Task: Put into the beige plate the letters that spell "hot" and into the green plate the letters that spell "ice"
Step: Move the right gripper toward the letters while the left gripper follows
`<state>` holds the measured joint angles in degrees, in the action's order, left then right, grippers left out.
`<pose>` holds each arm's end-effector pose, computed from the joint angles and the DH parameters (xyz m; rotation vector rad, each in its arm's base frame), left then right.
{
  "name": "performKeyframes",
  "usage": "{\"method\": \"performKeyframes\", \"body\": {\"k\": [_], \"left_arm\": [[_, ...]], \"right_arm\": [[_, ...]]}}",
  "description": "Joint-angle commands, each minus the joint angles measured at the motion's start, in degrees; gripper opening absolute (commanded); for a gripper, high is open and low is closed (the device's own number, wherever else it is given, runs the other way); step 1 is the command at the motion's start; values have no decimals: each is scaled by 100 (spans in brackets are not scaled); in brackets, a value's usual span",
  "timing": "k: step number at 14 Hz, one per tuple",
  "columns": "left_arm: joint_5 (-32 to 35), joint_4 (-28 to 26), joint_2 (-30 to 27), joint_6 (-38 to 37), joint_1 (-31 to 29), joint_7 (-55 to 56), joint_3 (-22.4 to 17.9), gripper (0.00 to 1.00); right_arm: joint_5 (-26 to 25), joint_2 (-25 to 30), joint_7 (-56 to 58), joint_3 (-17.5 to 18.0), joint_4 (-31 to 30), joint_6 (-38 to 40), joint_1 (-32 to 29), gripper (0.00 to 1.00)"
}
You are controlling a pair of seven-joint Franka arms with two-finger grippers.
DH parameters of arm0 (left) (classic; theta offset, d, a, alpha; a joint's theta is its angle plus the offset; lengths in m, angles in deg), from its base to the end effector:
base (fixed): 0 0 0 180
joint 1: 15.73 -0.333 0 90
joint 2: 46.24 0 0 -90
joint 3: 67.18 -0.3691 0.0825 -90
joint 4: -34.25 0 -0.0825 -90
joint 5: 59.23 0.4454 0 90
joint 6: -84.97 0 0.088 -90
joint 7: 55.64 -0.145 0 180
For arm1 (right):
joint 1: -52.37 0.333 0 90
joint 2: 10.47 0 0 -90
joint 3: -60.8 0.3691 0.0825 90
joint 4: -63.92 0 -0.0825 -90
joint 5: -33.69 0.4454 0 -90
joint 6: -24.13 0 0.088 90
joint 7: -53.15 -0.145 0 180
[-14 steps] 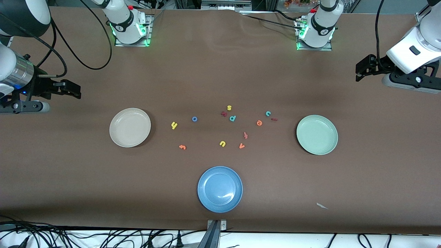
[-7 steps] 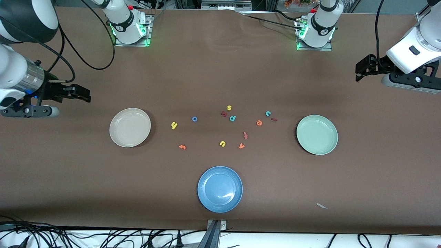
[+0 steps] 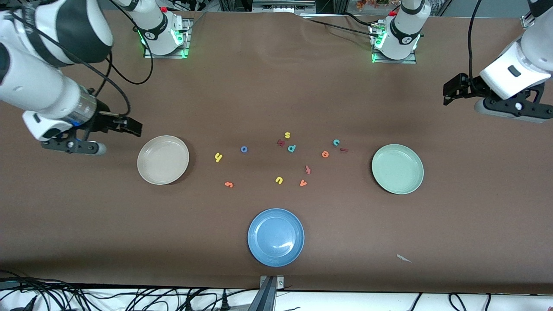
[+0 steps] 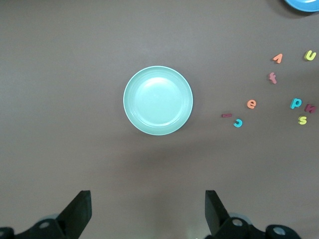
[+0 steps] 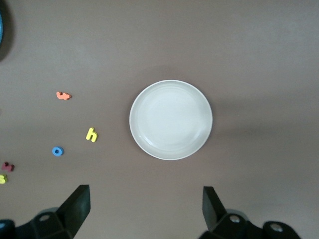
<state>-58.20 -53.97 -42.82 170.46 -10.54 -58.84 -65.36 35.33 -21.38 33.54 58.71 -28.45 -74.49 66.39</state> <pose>0.6196 -0.0729 0.6127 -3.1052 0.2768 0.1665 0.6634 0.1457 0.5062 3.1296 -0.2180 -0.1317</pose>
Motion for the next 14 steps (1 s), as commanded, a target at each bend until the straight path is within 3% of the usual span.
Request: {"method": "performKeyframes", "body": {"k": [1,7,14], "left_arm": [[81,200,387,90,86,22,2,100],[-7,218,1028,583,446,-109,98,100],[-183,209,2101,1365,1184,-389,134,100]], "right_arm": [[30,97,-629,16,-421,-455,214,100],[-5,-244,-2430,7,-1185,-1904,864,100],[-251,-1404,-4180,7,-1310,-3425,1348,100]]}}
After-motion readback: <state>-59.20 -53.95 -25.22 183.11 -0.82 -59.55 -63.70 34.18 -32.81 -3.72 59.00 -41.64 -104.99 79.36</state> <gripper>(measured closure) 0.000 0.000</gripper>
